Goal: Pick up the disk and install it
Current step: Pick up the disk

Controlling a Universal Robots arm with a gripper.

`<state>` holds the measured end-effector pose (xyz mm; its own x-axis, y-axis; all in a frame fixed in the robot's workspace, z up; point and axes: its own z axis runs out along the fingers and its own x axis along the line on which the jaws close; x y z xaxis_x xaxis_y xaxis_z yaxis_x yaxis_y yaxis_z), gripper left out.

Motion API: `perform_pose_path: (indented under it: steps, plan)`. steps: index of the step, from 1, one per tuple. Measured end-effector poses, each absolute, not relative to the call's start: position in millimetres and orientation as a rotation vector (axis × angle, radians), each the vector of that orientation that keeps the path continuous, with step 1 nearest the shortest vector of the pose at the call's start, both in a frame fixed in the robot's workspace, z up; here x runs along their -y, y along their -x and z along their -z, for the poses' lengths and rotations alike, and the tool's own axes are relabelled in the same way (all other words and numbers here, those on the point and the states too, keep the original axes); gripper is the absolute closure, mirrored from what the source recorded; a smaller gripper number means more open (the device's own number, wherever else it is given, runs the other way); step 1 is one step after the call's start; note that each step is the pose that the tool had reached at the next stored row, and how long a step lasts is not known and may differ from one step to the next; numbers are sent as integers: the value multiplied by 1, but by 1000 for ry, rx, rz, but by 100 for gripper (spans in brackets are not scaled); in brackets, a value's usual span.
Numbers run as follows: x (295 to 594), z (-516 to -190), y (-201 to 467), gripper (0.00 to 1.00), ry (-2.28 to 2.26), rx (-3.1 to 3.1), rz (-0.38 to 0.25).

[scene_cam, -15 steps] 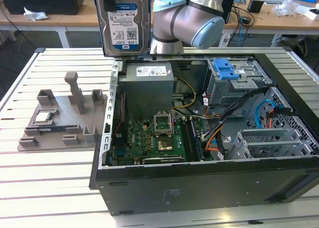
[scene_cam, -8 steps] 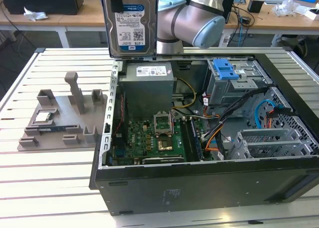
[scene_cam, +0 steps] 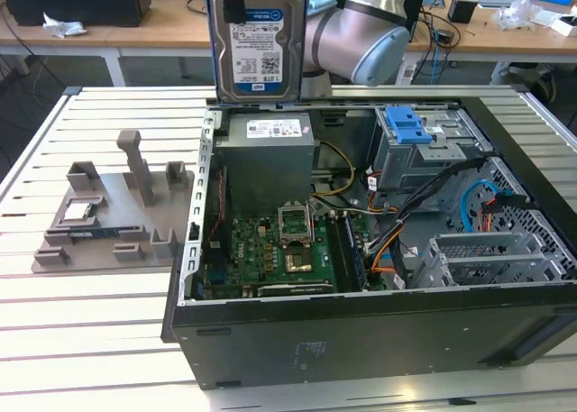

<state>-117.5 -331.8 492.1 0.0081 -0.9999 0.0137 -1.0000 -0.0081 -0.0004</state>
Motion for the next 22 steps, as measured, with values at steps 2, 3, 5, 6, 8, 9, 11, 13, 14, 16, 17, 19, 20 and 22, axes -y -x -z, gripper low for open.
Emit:
perform_pose_path:
  steps: [2, 3, 5, 6, 8, 9, 11, 13, 14, 16, 17, 19, 20, 22]
  plan:
    - [332, -492, 113, 64, -2224, 2206, -16]
    - [333, -492, 109, 64, -2224, 2206, -16]
    - [334, -492, 105, 64, -2223, 2206, -16]
    - [335, -492, 101, 64, -2223, 2206, -16]
    - [337, -492, 91, 64, -2223, 2206, -15]
    - [337, -492, 89, 64, -2223, 2206, -15]
    - [339, -492, 84, 64, -2224, 2206, -15]
    - [340, -492, 79, 64, -2223, 2206, -15]
    - [342, -492, 76, 64, -2223, 2206, -15]
    - [347, -492, 71, 64, -2223, 2206, -15]
    - [349, -492, 69, 64, -2223, 2206, -15]
    - [354, -492, 63, 64, -2223, 2206, -15]
    - [355, -492, 62, 64, -2223, 2206, -15]
    - [358, -492, 58, 64, -2223, 2206, -15]
